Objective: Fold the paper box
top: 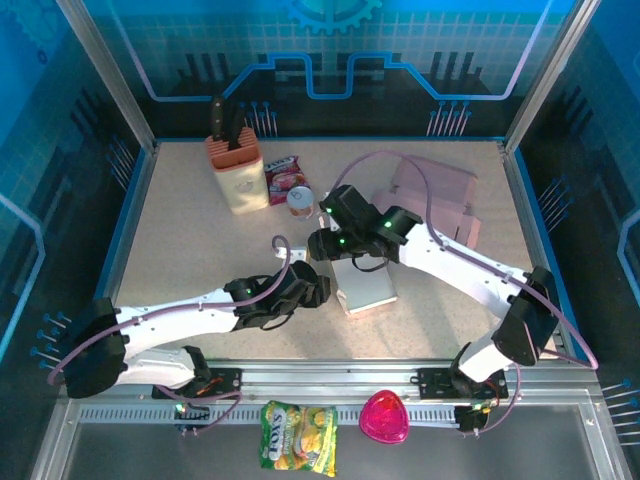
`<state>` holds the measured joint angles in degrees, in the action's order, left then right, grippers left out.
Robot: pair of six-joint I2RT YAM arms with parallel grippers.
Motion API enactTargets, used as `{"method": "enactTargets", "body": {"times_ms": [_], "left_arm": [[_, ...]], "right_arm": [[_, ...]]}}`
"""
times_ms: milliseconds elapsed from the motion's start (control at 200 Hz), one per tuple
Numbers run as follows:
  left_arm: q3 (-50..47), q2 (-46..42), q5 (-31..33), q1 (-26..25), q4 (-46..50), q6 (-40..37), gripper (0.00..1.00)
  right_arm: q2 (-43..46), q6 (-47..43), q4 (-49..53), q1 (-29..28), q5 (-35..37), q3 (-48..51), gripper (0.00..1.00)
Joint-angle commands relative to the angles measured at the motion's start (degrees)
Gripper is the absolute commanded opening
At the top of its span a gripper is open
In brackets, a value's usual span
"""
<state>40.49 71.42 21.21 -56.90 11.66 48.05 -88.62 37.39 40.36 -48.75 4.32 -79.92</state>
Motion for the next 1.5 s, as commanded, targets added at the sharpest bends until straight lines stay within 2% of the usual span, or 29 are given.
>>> {"method": "enactTargets", "body": {"times_ms": [0, 450, 595, 725, 1136, 1336, 1396, 1496], "left_arm": [[2.45, -0.45, 0.89, -0.22, -0.21, -1.51, 0.56], [1.88, -1.50, 1.30, -0.22, 0.61, -1.05, 0.56], [1.01, -2.06, 1.86, -0.22, 1.32, -0.17, 0.56], [-0.20, -2.57, 2.17, -0.23, 1.13, 0.85, 0.56], [-4.22, -7.87, 3.16, -0.23, 2.81, 3.26, 0.57], [-5.67, -11.49, 3.56, -0.22, 4.79, 3.85, 0.57], [-5.67, -12.51, 3.65, -0.20, 5.44, 3.64, 0.57], [-5.69, -13.45, 3.84, -0.23, 6.33, 3.35, 0.57]], "right_arm": [[-2.39, -1.09, 4.32, -1.89, 4.09, -3.56, 0.46], [-4.30, 1.26, 5.96, -3.15, 9.43, -4.66, 0.41], [-0.62, 1.55, 3.80, -2.94, 9.57, -2.59, 0.49], [-1.12, 1.37, 4.44, -1.93, 9.22, -3.02, 0.50], [-5.41, 1.81, 2.20, -1.04, 6.36, -4.18, 0.43], [-7.18, 3.04, 1.85, -0.99, 6.75, -4.35, 0.32], [-6.73, 4.31, 1.21, -0.98, 7.32, -3.81, 0.24], [-4.89, 7.99, -0.56, -1.06, 9.09, -2.51, 0.02]]}}
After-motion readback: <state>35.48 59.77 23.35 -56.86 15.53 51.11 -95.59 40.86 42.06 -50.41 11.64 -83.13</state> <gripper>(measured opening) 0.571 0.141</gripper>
